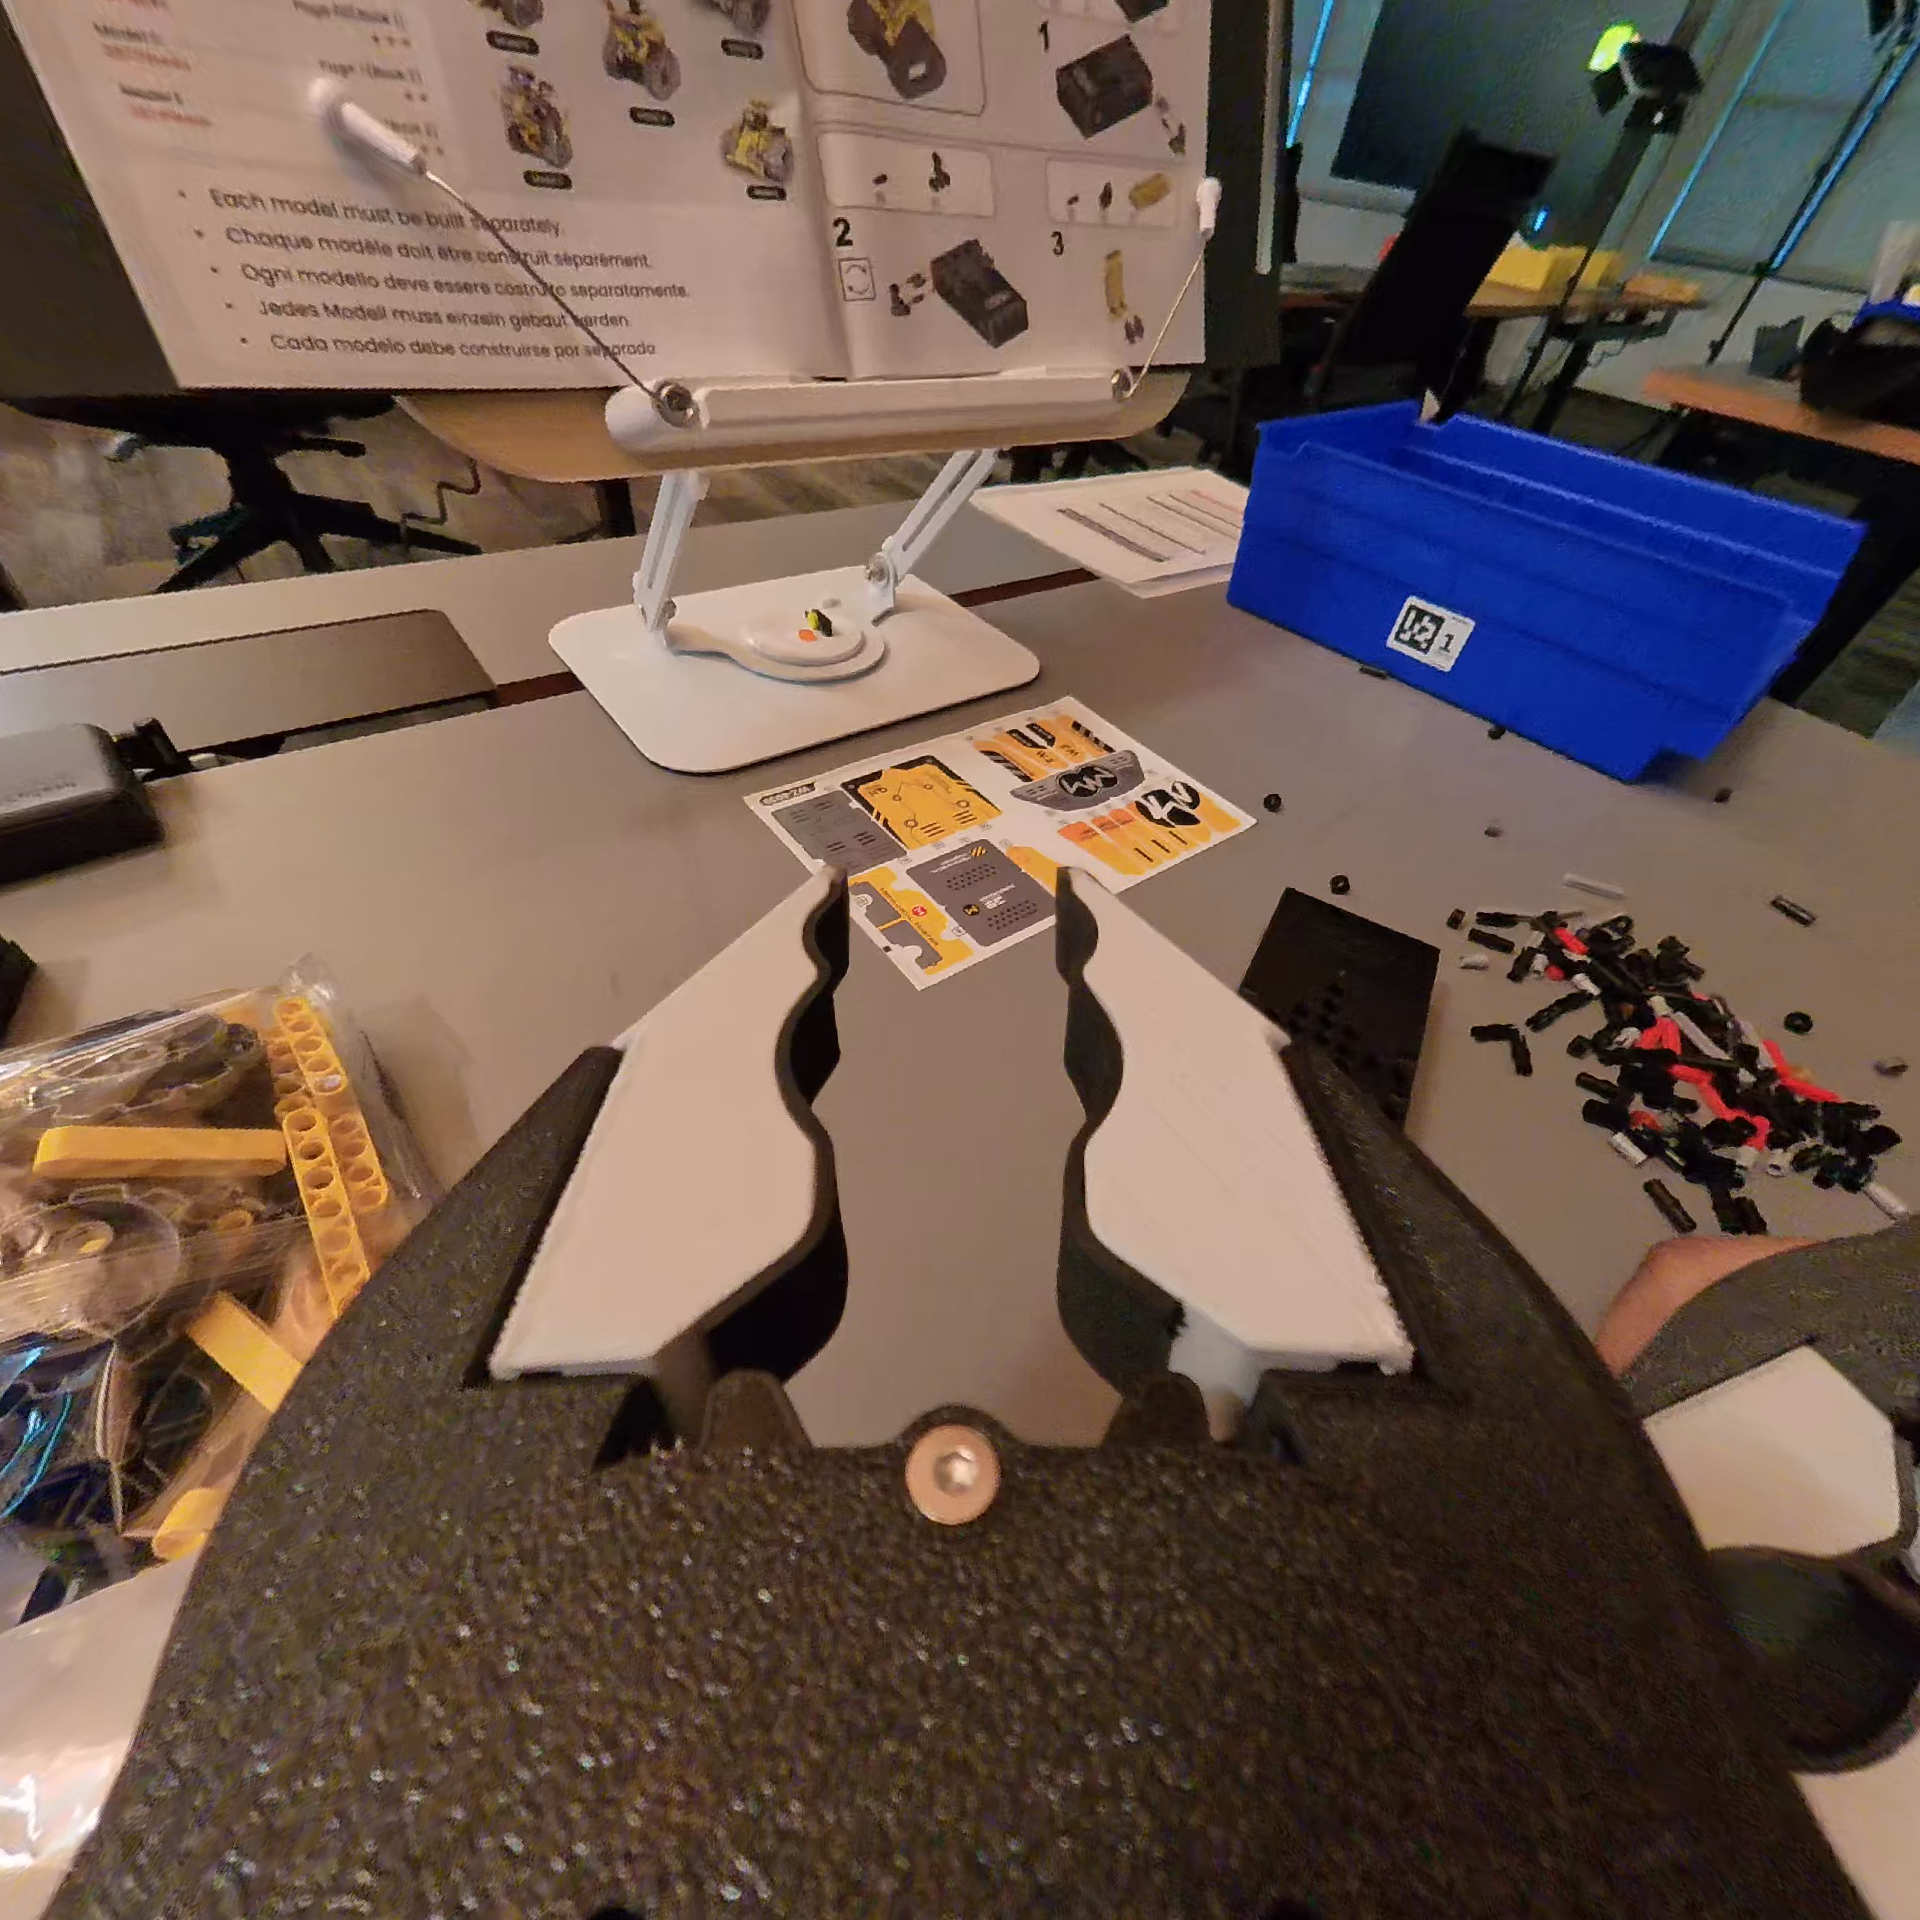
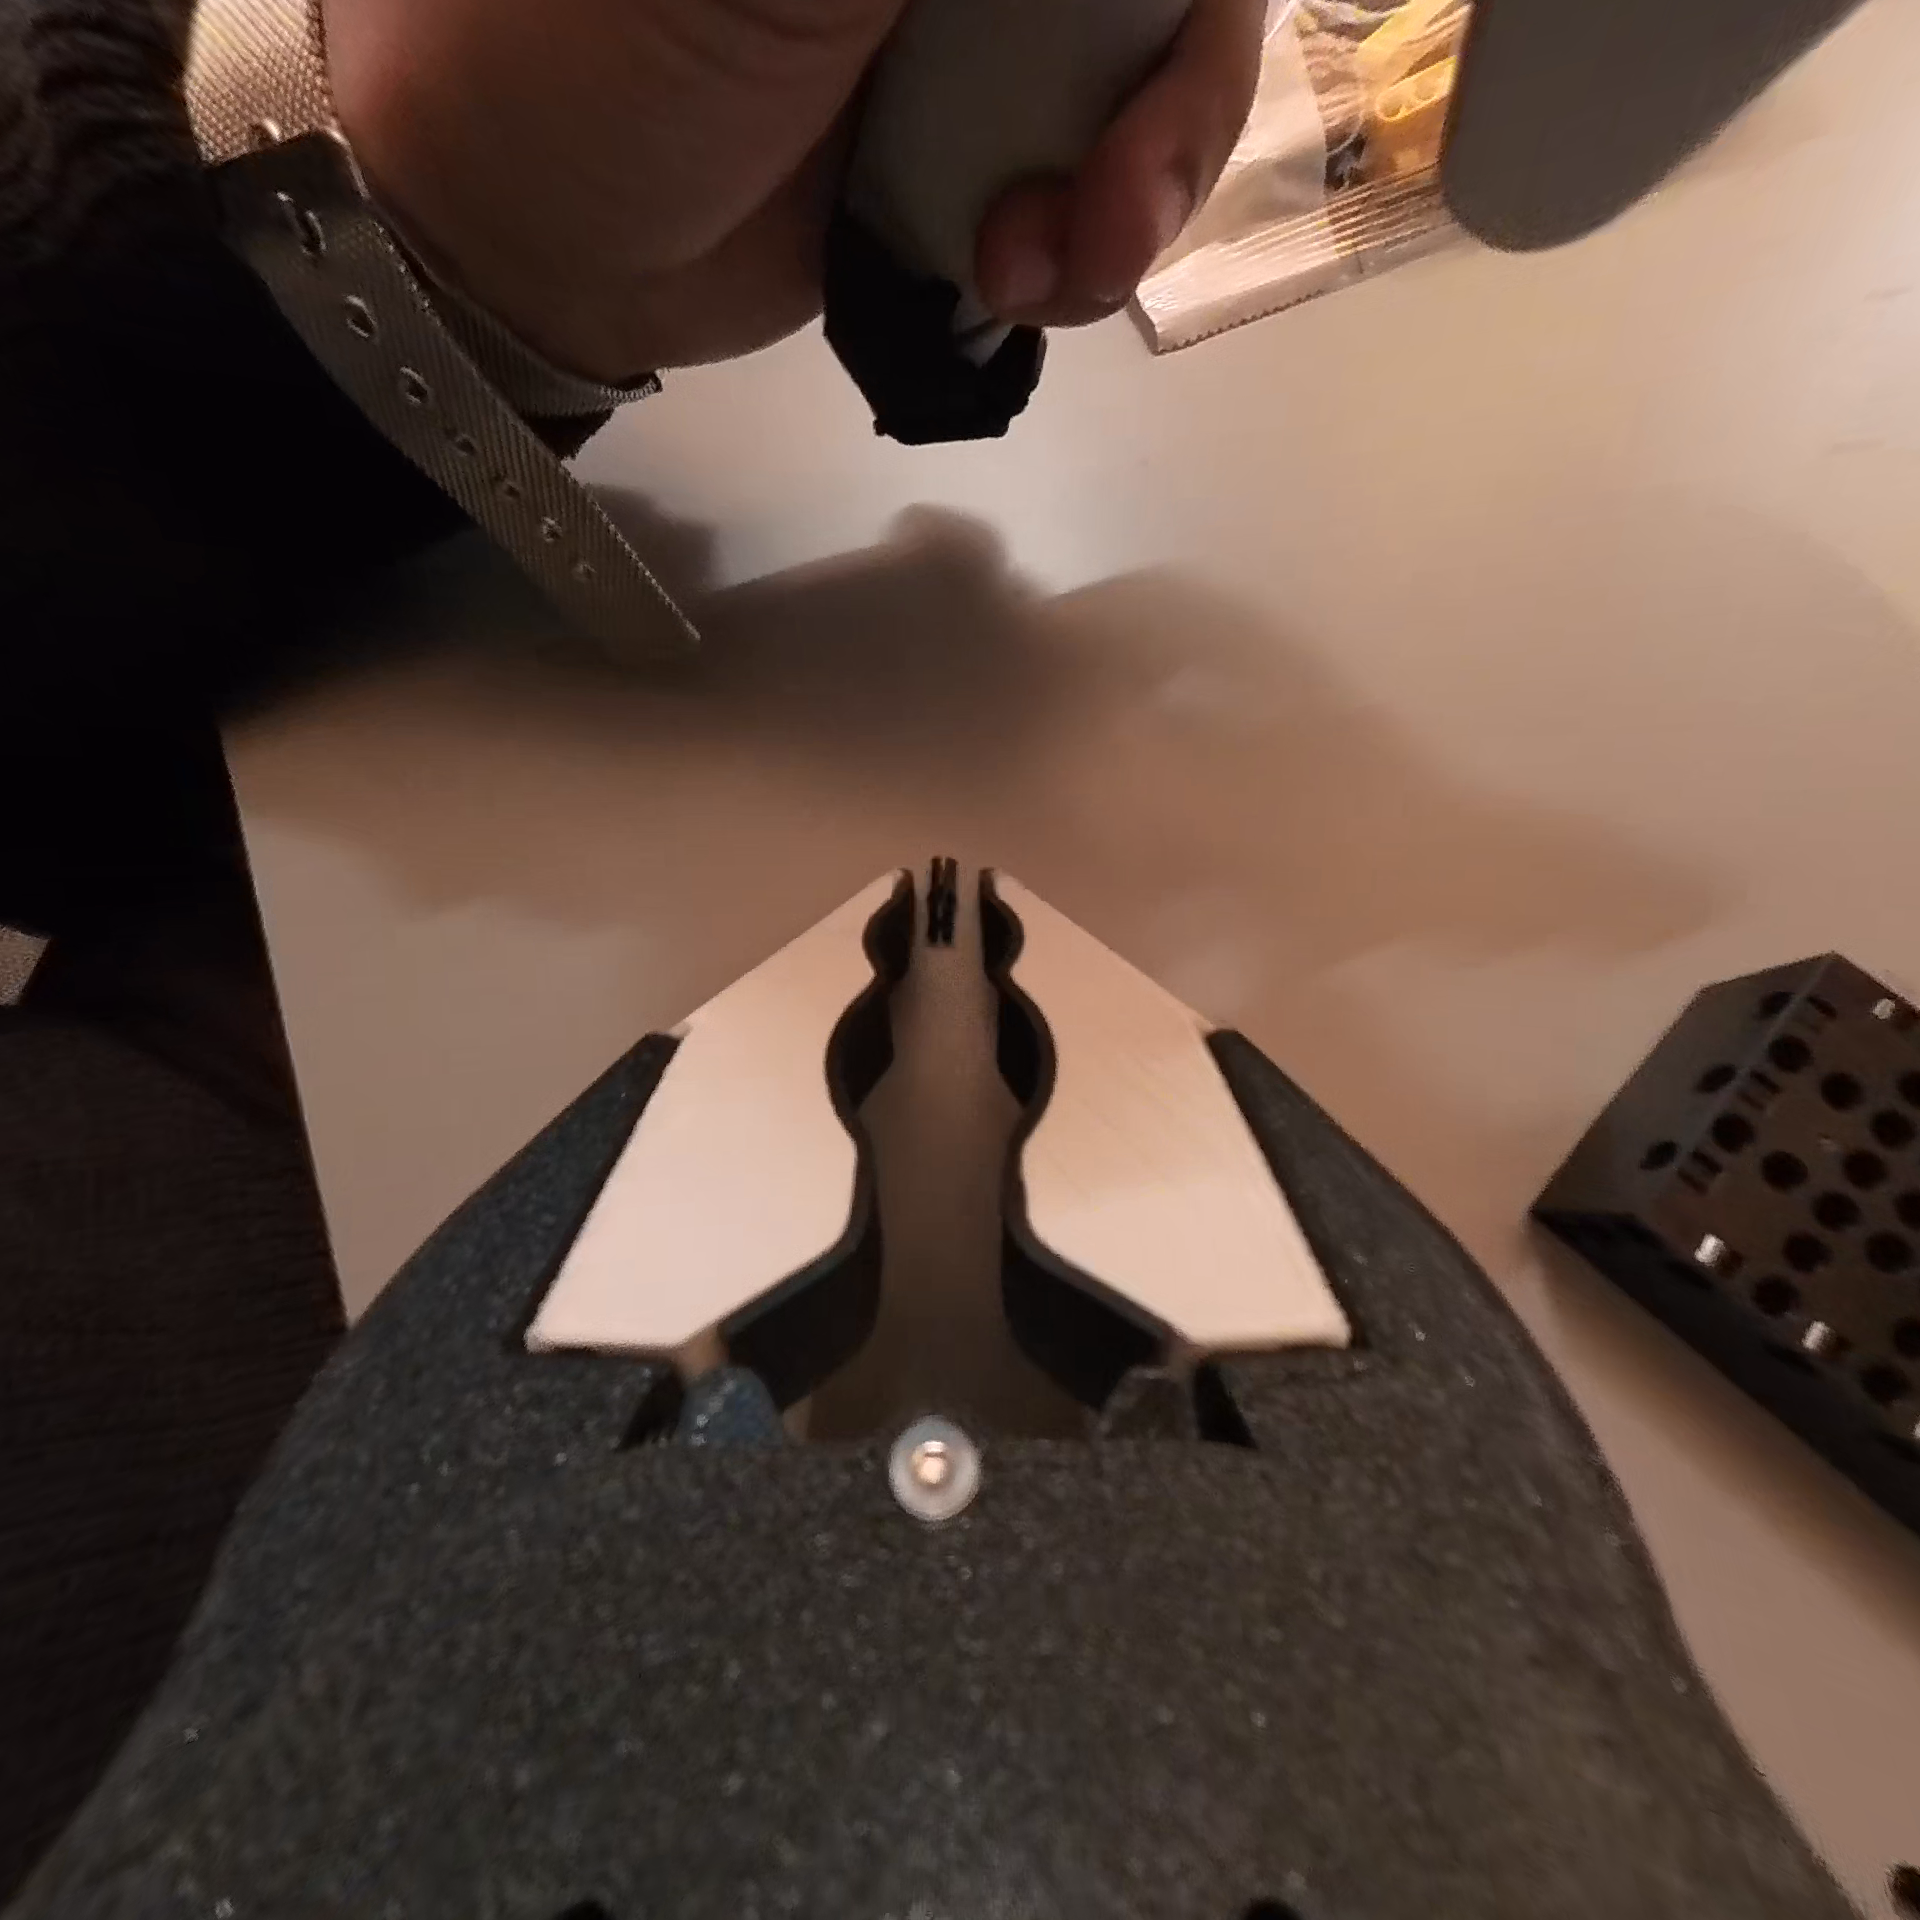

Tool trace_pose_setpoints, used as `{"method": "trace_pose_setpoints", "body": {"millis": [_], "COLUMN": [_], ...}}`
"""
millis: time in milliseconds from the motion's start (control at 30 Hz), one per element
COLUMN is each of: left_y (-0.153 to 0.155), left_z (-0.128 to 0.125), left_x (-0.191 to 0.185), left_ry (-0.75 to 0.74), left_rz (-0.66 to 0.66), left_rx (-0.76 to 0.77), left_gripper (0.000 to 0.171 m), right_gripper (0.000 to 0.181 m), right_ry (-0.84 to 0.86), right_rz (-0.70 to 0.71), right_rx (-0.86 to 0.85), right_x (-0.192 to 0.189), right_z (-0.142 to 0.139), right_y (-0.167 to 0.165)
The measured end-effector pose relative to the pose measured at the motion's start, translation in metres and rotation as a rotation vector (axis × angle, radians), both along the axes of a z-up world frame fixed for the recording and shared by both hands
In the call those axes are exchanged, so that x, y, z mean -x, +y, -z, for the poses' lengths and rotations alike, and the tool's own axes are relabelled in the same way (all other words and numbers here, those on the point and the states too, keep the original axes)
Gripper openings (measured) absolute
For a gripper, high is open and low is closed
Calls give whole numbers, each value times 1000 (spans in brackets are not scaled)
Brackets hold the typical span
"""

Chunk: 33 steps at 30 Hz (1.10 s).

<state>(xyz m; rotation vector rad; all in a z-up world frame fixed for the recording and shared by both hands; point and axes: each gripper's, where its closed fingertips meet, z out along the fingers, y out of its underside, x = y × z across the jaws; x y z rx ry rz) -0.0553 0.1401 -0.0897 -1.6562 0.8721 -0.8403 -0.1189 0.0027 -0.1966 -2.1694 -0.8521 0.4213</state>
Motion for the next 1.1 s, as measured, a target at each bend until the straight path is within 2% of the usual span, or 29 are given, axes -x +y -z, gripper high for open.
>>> {"method": "trace_pose_setpoints", "body": {"millis": [233, 367, 467, 600, 700, 767, 867, 1100], "left_y": [-5, -2, -1, 2, 1, 0, 3, 10], "left_z": [0, 2, 3, 6, 7, 9, 16, 27], "left_x": [-2, -1, -1, 1, -1, -1, -2, 0], "left_ry": [-6, -5, -23, -42, -52, -43, -15, 7], "left_rz": [16, 7, 13, 15, 26, 26, 15, -12], "left_rx": [3, 12, 43, 87, 107, 107, 103, 129], "left_gripper": [39, 39, 39, 39, 39, 39, 39, 39], "right_gripper": [15, 15, 15, 15, 16, 18, 18, 18], "right_ry": [71, 76, 64, -23, 11, 19, 10, -42], "right_rz": [57, 183, 412, 865, 1132, 1197, 1189, 1126], "right_rx": [-48, -134, -194, -241, -210, -164, -99, -72], "right_x": [-20, -66, -147, -317, -426, -466, -485, -484], "right_z": [-24, -45, -60, -64, -48, -30, -12, -7], "right_y": [-10, -10, -15, -56, -99, -114, -117, -104]}}
